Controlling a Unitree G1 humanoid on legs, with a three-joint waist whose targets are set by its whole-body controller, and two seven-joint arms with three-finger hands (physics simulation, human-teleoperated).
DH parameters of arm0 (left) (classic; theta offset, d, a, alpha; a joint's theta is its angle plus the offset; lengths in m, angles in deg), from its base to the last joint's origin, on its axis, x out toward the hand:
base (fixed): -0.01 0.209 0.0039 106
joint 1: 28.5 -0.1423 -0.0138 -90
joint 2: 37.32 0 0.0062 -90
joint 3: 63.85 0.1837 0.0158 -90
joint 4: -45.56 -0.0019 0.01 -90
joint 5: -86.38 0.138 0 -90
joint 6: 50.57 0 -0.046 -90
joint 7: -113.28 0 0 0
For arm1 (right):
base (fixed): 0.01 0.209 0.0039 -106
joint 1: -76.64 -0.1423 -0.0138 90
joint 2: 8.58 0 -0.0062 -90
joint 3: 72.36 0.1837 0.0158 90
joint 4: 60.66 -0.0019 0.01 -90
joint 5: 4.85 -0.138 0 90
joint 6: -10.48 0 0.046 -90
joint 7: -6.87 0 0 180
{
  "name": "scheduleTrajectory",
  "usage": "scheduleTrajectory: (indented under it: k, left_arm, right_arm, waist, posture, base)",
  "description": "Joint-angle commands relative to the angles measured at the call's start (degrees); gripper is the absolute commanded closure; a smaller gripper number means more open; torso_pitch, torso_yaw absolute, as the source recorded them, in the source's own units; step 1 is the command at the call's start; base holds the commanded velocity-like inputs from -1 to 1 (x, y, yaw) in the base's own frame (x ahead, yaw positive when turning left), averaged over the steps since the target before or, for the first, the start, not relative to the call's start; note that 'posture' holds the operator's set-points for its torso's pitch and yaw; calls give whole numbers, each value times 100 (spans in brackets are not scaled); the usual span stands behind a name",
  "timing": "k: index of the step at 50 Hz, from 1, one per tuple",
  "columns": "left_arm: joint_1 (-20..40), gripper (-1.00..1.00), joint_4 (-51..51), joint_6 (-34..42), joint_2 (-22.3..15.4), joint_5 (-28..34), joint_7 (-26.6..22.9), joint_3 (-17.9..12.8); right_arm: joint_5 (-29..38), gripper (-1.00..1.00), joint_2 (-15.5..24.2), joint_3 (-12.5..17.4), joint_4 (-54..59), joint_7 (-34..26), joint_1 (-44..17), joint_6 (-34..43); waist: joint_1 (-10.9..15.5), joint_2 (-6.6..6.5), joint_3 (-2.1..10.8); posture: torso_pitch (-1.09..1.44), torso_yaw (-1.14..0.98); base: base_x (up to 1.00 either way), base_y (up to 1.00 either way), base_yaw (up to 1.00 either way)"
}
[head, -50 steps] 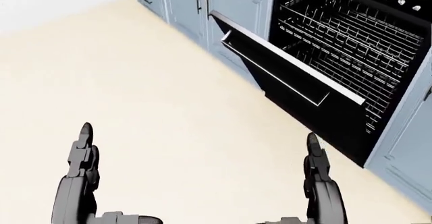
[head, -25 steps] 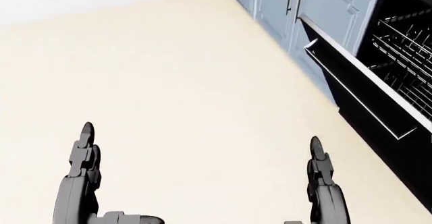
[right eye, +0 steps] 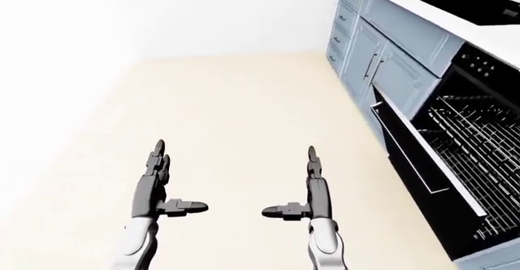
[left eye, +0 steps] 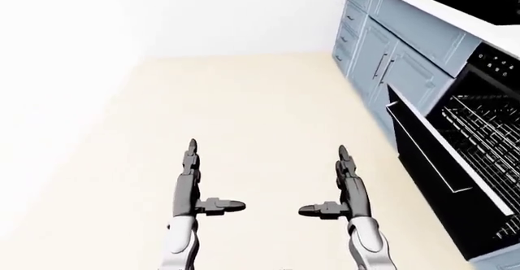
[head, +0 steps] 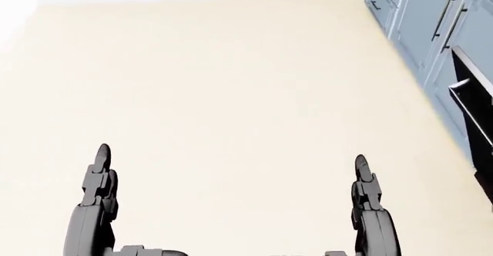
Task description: Close the dishwasher door
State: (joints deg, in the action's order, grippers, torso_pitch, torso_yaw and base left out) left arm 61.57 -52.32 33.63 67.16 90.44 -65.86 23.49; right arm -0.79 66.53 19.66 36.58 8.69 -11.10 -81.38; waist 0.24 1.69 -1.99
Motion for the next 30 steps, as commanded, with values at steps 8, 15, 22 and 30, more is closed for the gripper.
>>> scheduleTrajectory:
  k: [8,15,22,30]
  left_arm:
    - [128,-100,217,-214,-56,-20,40,-77]
    - [111,-100,256,-200,-54,-10,42,-72]
    - [110,-100,237,-217,-54,-7,43,-74]
    - [89,-100,269,-208,-51,-8,38,-71]
  right_arm:
    - [25,-100,-35,-97,-320,-28,-115,-115]
    - [118,-100,-22,-84,-300,60,-138,-62]
    - [80,-100,-31,-79,-272,31,-116,-58]
    - [72,-100,-34,-93,-254,25,-92,-58]
  waist:
    - [24,-852,199]
    - [0,-254,23]
    - [24,-74,146]
    - [10,-218,171]
  posture:
    - [0,0]
    - [0,0]
    - [0,0]
    - [0,0]
  base:
    - [0,0,58]
    - [0,0,7]
    - [0,0,0]
    - [0,-16,0]
